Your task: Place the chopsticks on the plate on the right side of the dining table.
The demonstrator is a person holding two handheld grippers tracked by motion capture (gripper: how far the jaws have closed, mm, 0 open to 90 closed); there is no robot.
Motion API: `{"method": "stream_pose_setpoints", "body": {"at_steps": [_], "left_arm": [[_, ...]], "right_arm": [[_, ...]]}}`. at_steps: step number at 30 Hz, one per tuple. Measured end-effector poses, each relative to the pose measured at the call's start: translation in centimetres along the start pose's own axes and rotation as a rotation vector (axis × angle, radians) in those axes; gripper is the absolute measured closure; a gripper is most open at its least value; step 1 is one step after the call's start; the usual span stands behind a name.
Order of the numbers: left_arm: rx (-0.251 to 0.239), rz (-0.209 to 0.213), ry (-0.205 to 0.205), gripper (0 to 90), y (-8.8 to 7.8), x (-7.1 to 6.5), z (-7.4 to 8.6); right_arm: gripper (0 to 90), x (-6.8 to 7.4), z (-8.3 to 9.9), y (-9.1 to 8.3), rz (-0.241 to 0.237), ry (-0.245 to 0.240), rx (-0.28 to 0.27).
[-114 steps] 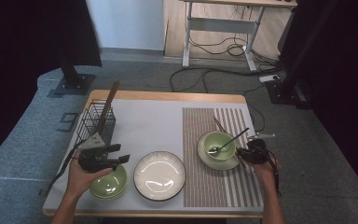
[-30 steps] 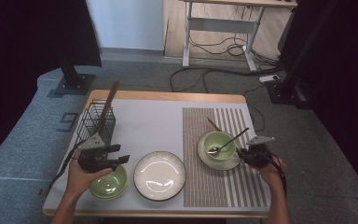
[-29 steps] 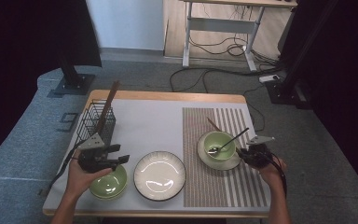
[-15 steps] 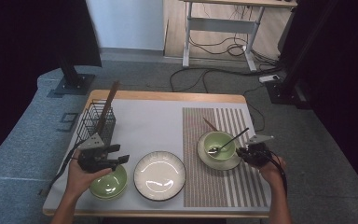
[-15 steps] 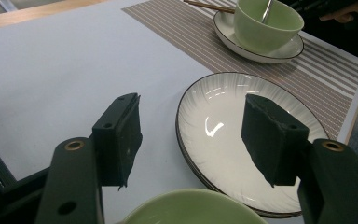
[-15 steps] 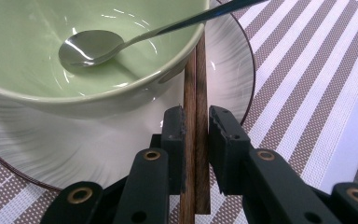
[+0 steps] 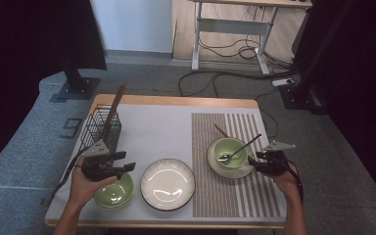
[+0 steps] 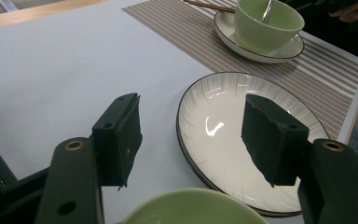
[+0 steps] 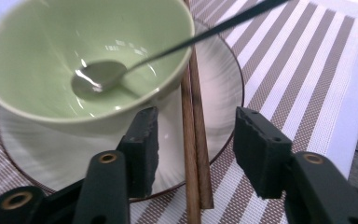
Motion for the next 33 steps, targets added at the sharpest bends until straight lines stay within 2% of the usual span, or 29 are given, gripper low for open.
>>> {"method": "stream_pose_setpoints", "body": {"at_steps": [3, 11, 22, 33], "left_arm": [[-0.002, -0.002, -0.002, 37.5, 0.0, 0.0, 0.0], [-0.002, -0.001, -0.002, 37.5, -0.1, 0.1, 0.0], [-0.004, -0.002, -0.005, 37.3, -0.2, 0.1, 0.0], [-0.016, -0.004, -0.009, 37.3, -0.5, 0.2, -0.2]], "right_arm": [[46.6, 0.1, -0.3, -0.6, 0.014, 0.039, -0.033], [45.1, 0.9, -0.9, -1.4, -0.011, 0.103, -0.087], [45.6, 2.4, -2.6, -2.4, -0.065, 0.126, -0.112], [45.8, 3.8, -3.7, -2.1, -0.096, 0.119, -0.120]]}}
Point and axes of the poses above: each handheld gripper's, and its own axes: y roughly forward along the jaws, z roughly out of its underside, x roughly to its left, the point moved 8 cm from there along y, roughly forward along the jaws, and after that the axes turned 9 degrees about -z, right-handed, at the moved point
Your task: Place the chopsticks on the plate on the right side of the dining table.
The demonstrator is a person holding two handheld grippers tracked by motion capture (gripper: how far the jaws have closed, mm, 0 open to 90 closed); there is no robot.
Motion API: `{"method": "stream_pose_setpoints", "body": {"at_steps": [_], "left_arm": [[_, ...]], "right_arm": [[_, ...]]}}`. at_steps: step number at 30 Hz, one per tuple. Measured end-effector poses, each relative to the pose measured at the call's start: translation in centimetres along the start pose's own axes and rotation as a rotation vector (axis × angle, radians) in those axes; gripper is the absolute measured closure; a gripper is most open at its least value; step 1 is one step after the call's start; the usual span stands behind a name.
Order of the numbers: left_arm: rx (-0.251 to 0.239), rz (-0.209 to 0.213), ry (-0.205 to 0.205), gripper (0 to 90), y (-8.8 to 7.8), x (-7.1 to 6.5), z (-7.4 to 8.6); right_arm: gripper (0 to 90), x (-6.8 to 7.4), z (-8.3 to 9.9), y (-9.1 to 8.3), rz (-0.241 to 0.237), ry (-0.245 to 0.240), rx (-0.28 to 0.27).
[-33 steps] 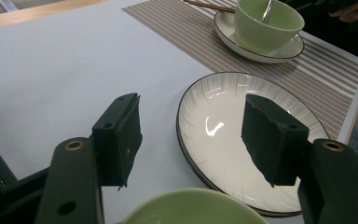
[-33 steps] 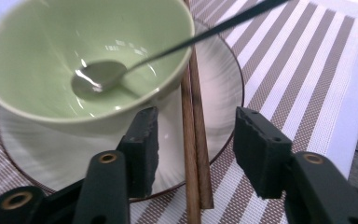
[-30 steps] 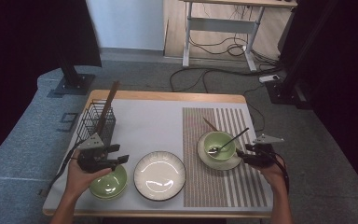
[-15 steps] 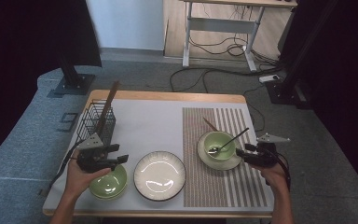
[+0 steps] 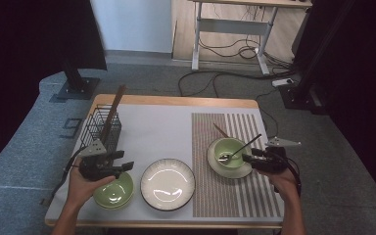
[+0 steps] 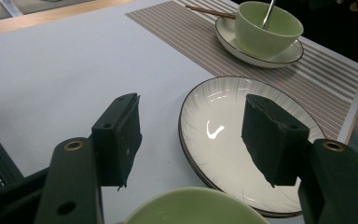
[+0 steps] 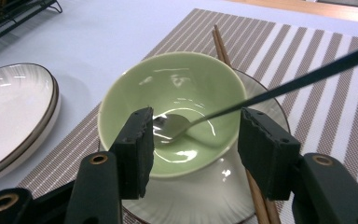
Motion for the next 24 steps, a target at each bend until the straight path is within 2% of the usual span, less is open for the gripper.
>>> {"method": "stream_pose_setpoints", "body": {"at_steps": [12, 18, 24], "left_arm": [[0.001, -0.001, 0.001, 37.2, 0.0, 0.0, 0.0], [0.000, 0.003, 0.000, 37.2, 0.0, 0.0, 0.0], [0.007, 0.013, 0.004, 37.1, 0.2, -0.2, 0.1]], "right_arm": [[44.3, 2.5, -1.7, 1.5, -0.053, -0.035, -0.025], [43.7, 3.9, -2.5, 3.2, -0.052, -0.056, 0.000], [43.8, 4.1, -3.1, 4.8, -0.043, -0.051, 0.007]]}}
Point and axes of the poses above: each handheld gripper's, and its own axes: y roughly forward along the jaws, z roughly out of its underside, x roughly to its left, the point moved 8 cm from there along y, roughly forward along the jaws, and after that the axes turned 9 degrees about -z, right-handed, at the moved point
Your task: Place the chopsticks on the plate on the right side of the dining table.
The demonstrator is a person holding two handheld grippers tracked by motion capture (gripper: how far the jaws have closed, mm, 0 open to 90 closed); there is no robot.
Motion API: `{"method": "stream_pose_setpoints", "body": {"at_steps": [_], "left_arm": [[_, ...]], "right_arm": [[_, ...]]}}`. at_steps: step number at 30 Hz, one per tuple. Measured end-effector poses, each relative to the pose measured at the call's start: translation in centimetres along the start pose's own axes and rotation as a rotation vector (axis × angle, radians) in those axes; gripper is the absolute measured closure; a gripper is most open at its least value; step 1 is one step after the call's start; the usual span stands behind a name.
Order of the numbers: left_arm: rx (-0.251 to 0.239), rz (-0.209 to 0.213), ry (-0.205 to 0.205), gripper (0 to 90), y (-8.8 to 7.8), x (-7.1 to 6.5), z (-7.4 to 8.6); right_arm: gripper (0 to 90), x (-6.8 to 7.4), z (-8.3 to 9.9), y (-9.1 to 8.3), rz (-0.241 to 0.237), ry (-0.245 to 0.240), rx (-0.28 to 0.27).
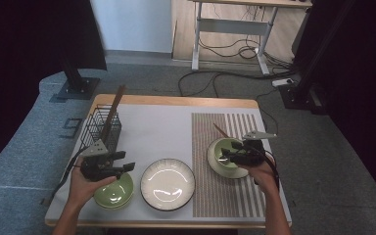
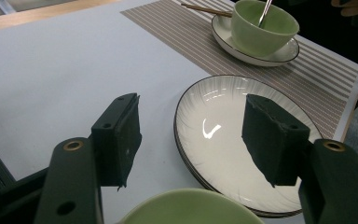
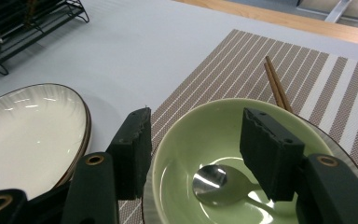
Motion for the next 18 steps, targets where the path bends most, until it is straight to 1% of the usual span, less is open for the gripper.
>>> {"method": "stream_pose_setpoints", "body": {"at_steps": [2, 5, 7, 9, 12, 17, 18], "left_arm": [[-0.001, 0.001, -0.001, 37.1, -0.1, 0.0, 0.0], [-0.006, 0.005, -0.003, 37.1, -0.2, 0.0, -0.1], [-0.007, 0.007, -0.004, 37.1, -0.2, 0.0, 0.0], [-0.006, 0.008, -0.004, 37.0, -0.2, 0.0, 0.0], [-0.008, 0.010, -0.006, 37.0, -0.2, 0.1, -0.1], [-0.011, 0.011, -0.008, 37.0, -0.3, 0.1, -0.1], [-0.013, 0.012, -0.008, 37.0, -0.3, 0.1, -0.1]], "right_arm": [[43.7, 0.0, -0.3, 0.6, 0.008, -0.001, 0.004], [43.4, 0.1, -1.0, 1.3, 0.012, 0.002, -0.007], [43.3, -0.1, -1.4, 1.8, 0.025, 0.000, 0.001], [42.7, -0.3, -1.9, 2.4, 0.035, 0.012, 0.008], [42.1, -0.5, -2.6, 3.2, 0.032, 0.026, 0.016], [41.8, -0.5, -3.7, 4.0, 0.036, 0.030, 0.021], [41.6, -0.6, -3.9, 4.1, 0.043, 0.030, 0.021]]}}
Point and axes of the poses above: each handheld gripper's, and its own axes: y roughly forward along the jaws, z roughly out of its underside, x roughly to its left, the point moved 8 cm from there along y, roughly forward along the jaws, and after that the axes turned 9 degrees about -z, right-handed, at the moved point
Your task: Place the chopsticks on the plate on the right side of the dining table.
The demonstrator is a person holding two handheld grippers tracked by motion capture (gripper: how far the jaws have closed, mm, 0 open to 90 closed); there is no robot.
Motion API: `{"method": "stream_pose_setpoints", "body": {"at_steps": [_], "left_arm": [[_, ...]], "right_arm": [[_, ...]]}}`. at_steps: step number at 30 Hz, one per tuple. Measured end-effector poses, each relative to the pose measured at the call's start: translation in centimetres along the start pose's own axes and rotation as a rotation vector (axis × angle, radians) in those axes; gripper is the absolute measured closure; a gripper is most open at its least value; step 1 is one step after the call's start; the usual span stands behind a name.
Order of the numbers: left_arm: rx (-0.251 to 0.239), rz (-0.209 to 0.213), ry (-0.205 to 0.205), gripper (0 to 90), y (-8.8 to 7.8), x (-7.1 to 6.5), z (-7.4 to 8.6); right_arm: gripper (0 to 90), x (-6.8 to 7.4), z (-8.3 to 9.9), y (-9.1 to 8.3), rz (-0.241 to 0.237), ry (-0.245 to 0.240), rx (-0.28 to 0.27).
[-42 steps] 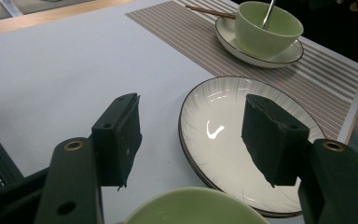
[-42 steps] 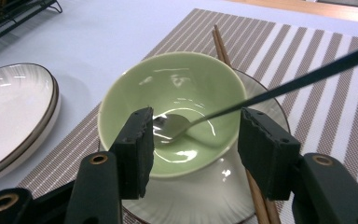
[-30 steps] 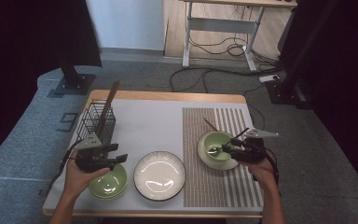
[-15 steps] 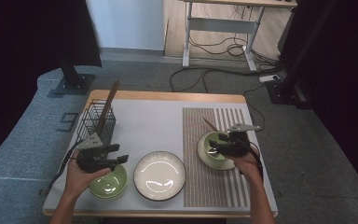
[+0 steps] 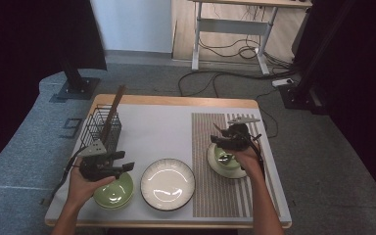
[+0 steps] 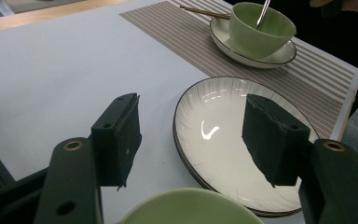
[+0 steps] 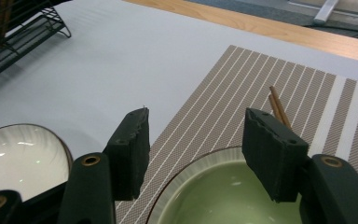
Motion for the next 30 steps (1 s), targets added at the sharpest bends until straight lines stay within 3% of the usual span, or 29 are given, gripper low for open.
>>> {"method": "stream_pose_setpoints", "body": {"at_steps": [17, 30], "left_arm": [[0.006, -0.004, -0.001, 36.9, 0.2, 0.0, 0.1], [-0.006, -0.003, -0.002, 36.9, -0.1, 0.1, -0.1]], "right_arm": [[40.5, -1.1, -1.2, 0.8, 0.021, 0.024, -0.020], [40.2, -1.6, -3.1, 1.7, 0.044, 0.037, -0.036]]}}
Point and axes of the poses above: each handheld gripper's, and its own axes: y roughly forward along the jaws, z roughly out of its underside, x roughly to its left, the point moved 8 cm from there along y, roughly forward along the jaws, and after that the axes turned 9 degrees about -z, right-handed, at the moved point
